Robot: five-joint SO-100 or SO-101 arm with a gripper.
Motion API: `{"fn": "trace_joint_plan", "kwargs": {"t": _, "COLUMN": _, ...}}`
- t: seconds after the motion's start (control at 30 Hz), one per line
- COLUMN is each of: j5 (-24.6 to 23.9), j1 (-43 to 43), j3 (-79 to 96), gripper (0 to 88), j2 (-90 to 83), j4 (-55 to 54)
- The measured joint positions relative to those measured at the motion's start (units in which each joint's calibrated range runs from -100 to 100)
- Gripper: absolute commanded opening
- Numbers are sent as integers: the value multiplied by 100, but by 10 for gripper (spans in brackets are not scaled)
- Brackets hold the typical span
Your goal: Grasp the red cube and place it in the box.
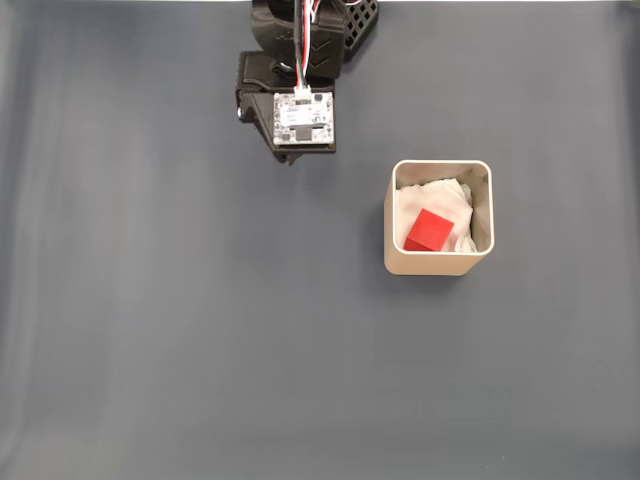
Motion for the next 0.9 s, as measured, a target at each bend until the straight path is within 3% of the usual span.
{"fn": "trace_joint_plan", "kwargs": {"t": 0.9, "j5": -225, "j1": -519, "j3": 2204, "gripper": 2, "j2": -2452, "j4": 764}}
